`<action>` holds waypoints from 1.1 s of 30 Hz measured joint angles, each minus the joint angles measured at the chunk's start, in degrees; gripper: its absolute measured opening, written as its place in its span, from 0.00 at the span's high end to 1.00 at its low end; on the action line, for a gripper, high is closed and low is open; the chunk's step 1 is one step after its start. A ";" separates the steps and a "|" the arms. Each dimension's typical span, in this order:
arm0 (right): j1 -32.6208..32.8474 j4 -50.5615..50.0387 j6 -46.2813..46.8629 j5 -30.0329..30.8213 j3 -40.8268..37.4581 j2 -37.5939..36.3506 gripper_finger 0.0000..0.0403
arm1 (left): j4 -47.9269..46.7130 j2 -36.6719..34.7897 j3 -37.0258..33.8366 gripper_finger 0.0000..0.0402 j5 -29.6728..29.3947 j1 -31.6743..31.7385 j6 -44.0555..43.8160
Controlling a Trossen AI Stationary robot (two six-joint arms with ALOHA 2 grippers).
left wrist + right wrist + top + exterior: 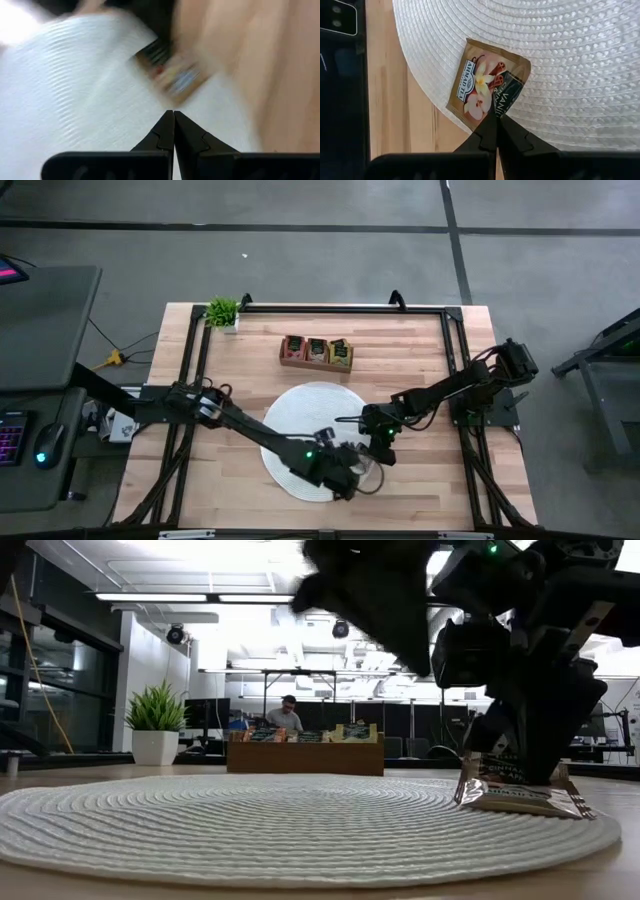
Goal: Pick & Place Tea
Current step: Put the brown tea bag into the middle section of the wooden organizer
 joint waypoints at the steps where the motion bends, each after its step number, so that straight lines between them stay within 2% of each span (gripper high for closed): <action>1: 0.00 -0.05 -0.05 0.00 0.00 0.00 1.00 | -3.42 -0.73 -0.19 1.00 -1.33 -0.40 0.31; 3: 0.00 -0.32 -0.35 -0.01 0.00 0.00 1.00 | -6.86 -1.35 0.03 1.00 -3.75 -0.80 -0.79; 7: 0.00 -1.71 -1.27 0.00 0.00 0.00 1.00 | -20.61 -4.38 -1.11 1.00 -9.16 -3.11 -9.84; 12: 0.00 -2.85 -1.98 0.17 0.00 -0.62 1.00 | -18.15 -8.05 -9.40 1.00 -10.93 -4.95 -14.49; 15: 0.00 -3.82 -2.52 0.36 0.00 -1.63 1.00 | -6.86 -12.18 -16.23 1.00 -10.62 -4.25 -13.56; 17: 0.00 -4.67 -2.51 0.48 0.00 -2.46 1.00 | -3.47 -17.02 -23.30 1.00 -11.19 -4.34 -11.77; 19: -0.03 -5.41 -2.56 0.61 0.00 -3.60 1.00 | 8.80 -19.86 -29.57 1.00 -10.72 -3.09 -9.09; 20: -0.17 -5.57 -2.56 0.61 0.00 -4.14 1.00 | 13.57 -21.40 -33.51 1.00 -10.35 -2.71 -7.97; 22: -0.57 -5.85 -2.54 0.55 0.00 -5.38 1.00 | 17.16 -26.63 -42.27 1.00 -10.69 -2.41 -5.87; 26: -2.40 -8.72 -2.77 0.76 1.33 -9.26 1.00 | 37.20 -36.37 -58.50 1.00 -12.48 -0.89 -4.99; 29: -4.44 -16.71 -6.58 2.58 5.72 -11.99 1.00 | 49.55 -43.79 -71.73 1.00 -15.42 -0.93 -3.55; 33: -8.92 -31.19 -16.06 4.87 17.04 -11.94 1.00 | 67.64 -52.87 -87.08 1.00 -20.80 -1.02 -1.00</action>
